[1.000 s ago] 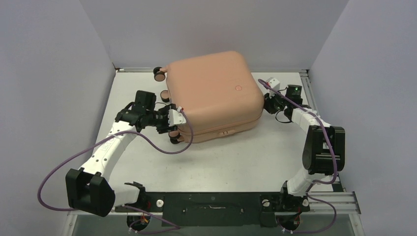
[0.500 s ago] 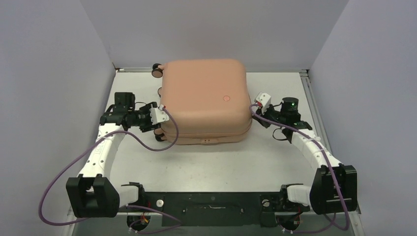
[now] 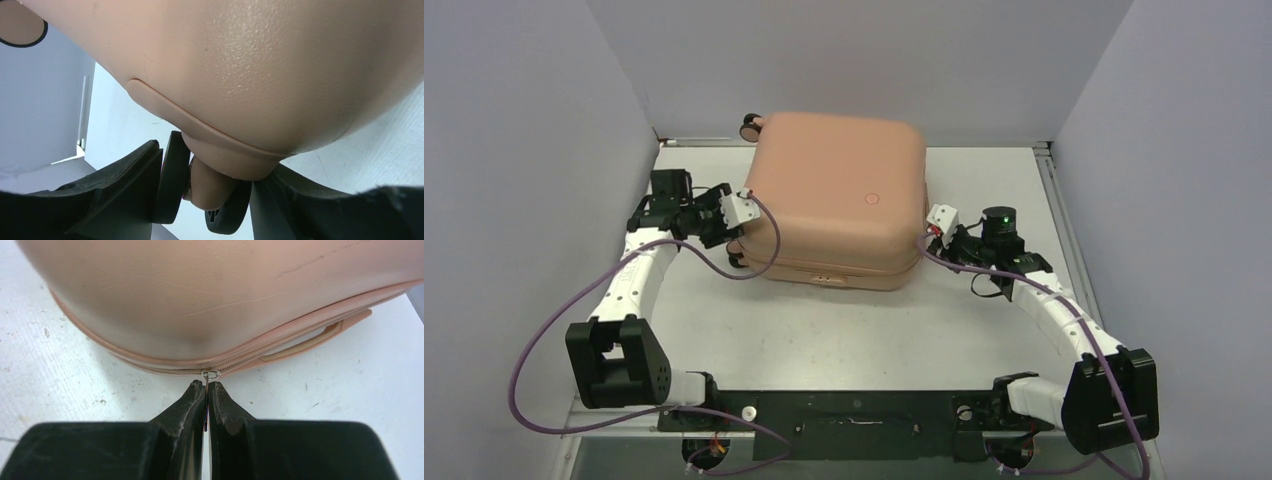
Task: Pack the luggage
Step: Zip the luggage at the center of the board, then move the luggage to the center of the board.
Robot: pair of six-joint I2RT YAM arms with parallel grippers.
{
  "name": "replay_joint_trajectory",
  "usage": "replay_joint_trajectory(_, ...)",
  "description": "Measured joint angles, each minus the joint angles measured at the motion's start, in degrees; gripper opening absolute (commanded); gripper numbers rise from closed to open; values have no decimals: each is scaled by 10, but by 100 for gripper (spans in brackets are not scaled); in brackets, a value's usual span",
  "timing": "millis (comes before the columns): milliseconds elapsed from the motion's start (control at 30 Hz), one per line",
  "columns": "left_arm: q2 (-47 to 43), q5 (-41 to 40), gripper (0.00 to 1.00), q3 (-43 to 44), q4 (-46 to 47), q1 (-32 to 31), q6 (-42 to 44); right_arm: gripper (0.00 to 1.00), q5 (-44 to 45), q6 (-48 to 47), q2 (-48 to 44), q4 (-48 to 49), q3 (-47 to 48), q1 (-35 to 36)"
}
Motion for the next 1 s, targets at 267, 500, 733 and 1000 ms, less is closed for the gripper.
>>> replay_joint_trajectory(267, 9, -44, 96, 2, 52, 19, -120, 75, -38, -29, -16, -77, 35, -24)
replay_joint_trajectory(500, -69, 0, 96, 32, 4, 27, -201, 74, 17, 83, -3, -8, 113, -107)
replay_joint_trajectory(733, -56, 42, 96, 215, 49, -37, -342, 69, 151, 233, 132, 120, 183, -100)
replay_joint_trajectory(1000, 14, -18, 96, 238, 92, -141, -431, 60, 195, 363, 339, 142, 243, -83)
